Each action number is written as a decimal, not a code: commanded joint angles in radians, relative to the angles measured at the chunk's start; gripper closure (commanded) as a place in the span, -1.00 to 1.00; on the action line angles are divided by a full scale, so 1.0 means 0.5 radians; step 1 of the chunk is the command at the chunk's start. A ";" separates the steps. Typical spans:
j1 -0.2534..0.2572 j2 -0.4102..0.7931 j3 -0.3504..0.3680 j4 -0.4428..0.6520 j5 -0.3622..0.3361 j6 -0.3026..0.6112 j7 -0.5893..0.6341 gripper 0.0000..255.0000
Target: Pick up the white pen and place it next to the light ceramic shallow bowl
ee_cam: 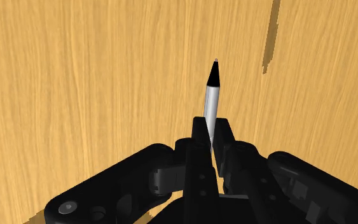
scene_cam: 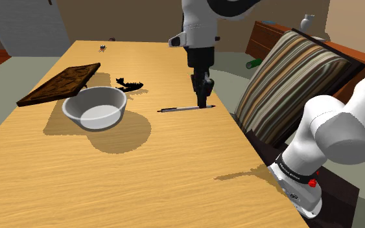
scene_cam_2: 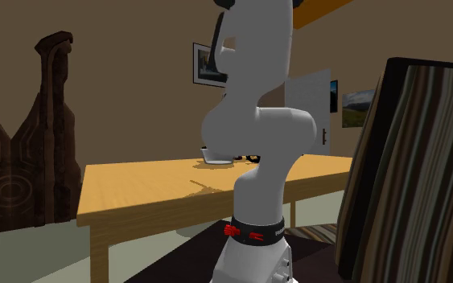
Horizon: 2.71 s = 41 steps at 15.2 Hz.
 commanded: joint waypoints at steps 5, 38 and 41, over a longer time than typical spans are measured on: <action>0.044 0.461 0.062 0.472 0.019 0.014 0.105 1.00; 0.164 1.665 0.123 1.580 -0.039 0.147 0.261 1.00; 0.165 1.686 0.123 1.531 -0.038 0.214 0.247 1.00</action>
